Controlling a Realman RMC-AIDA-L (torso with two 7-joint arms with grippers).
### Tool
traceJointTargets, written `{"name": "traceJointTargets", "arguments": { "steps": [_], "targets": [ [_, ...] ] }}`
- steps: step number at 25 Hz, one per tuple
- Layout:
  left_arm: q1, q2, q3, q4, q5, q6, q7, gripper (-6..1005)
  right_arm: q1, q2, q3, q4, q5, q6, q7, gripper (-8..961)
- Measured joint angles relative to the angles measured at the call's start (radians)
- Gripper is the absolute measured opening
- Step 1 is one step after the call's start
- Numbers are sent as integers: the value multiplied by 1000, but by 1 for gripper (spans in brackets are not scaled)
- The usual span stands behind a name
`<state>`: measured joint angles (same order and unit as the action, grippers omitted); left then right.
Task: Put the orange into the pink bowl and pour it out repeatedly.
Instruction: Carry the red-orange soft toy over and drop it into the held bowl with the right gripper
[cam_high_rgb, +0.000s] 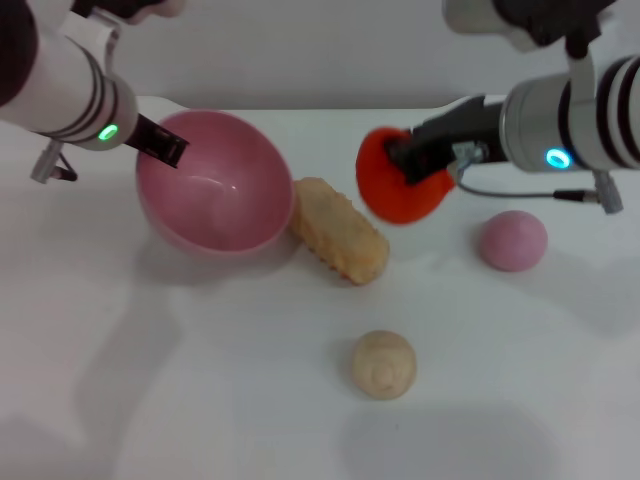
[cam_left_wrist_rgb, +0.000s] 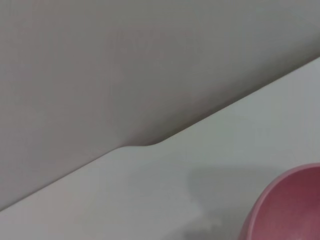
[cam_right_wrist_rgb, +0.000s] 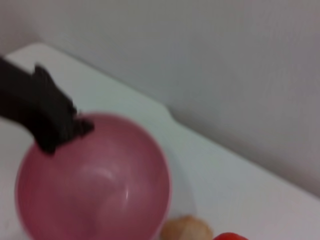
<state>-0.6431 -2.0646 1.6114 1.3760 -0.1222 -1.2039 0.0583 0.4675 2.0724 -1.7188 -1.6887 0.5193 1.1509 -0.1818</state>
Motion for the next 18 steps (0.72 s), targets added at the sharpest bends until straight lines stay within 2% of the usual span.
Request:
{"name": "traceJointTargets", "arguments": {
  "steps": [8, 18],
  "targets": [
    [-19, -2, 34, 19, -26, -7, -12, 40, 24, 0, 6, -26, -28, -60, -1, 47],
    [-26, -3, 51, 35, -46, -7, -9, 40, 103, 3, -4, 68, -21, -117, -4, 49]
  ]
}}
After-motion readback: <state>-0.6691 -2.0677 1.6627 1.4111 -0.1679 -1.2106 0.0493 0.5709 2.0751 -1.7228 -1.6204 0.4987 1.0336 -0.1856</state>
